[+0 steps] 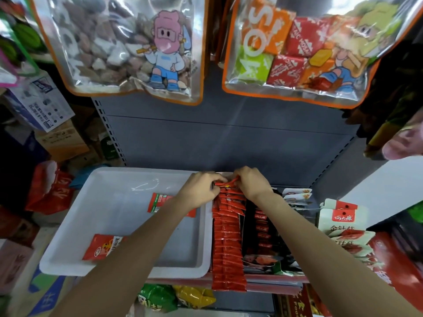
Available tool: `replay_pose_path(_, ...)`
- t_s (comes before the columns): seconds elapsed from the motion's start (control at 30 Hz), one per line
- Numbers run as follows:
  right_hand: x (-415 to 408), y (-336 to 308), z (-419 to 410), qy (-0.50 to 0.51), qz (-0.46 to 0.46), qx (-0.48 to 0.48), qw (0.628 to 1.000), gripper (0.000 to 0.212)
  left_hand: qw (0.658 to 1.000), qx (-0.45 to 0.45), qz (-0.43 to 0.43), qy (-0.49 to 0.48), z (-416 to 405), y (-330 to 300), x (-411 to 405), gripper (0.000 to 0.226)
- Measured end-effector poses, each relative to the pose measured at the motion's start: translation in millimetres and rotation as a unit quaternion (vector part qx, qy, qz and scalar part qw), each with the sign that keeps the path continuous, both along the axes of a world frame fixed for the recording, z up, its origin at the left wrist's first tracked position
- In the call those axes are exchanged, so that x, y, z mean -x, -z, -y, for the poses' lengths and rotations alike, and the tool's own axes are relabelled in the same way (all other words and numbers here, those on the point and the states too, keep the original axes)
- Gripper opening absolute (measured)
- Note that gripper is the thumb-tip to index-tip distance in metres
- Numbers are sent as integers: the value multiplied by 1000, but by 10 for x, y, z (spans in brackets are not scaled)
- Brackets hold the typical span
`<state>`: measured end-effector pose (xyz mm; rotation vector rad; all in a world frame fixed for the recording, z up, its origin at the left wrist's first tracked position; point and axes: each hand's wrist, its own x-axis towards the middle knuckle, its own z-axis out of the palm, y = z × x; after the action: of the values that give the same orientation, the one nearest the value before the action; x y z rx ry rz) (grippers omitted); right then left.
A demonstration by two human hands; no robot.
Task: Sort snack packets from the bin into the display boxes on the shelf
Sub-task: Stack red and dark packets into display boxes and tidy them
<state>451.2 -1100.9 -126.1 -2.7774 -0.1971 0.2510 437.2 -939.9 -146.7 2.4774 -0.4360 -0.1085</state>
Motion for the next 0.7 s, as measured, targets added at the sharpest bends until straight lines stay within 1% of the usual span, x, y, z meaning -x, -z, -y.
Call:
replay_pose_path(0.03, 0, -11, 4, -8, -6, 3, 1000, 31, 1000, 2, -11, -4, 5, -15, 14, 44)
replay_pose_path(0.13, 108, -76, 10, -44, 13, -18, 999, 37, 995, 77, -36, -45, -63, -60, 101, 51)
replay_pose_path(0.23, 363, -138, -124, -75, 104, -64, 990, 48, 989, 109, -19, -101, -292, 78, 182, 57)
replay_pose_path(0.3, 485, -111, -322, -107, 164, -72, 978, 50, 982, 113, -18, -148, -507, 243, 239, 54)
replay_pose_path(0.33, 520, -75, -450, -125, 171, -81, 974, 49, 979, 113, -16, -170, -626, 319, 275, 51)
replay_pose_path(0.4, 561, 43, -727, -141, 129, -105, 976, 47, 976, 87, -12, -199, -882, 480, 345, 42)
replay_pose_path(0.43, 561, 135, -865, -141, 93, -105, 980, 46, 977, 55, -20, -204, -1011, 553, 387, 37)
replay_pose_path(0.5, 502, 396, -1126, -137, 28, -69, 988, 44, 976, -19, -46, -212, -1269, 722, 462, 33)
replay_pose_path(0.53, 460, 547, -1251, -138, -2, -45, 989, 44, 973, -39, -67, -219, -1393, 803, 497, 35)
replay_pose_path(0.6, 389, 824, -1455, -140, -64, -4, 988, 49, 969, -41, -115, -217, -1598, 945, 553, 44)
replay_pose_path(0.7, 310, 1138, -1591, -118, -162, 28, 979, 68, 967, -65, -173, -174, -1769, 1092, 589, 59)
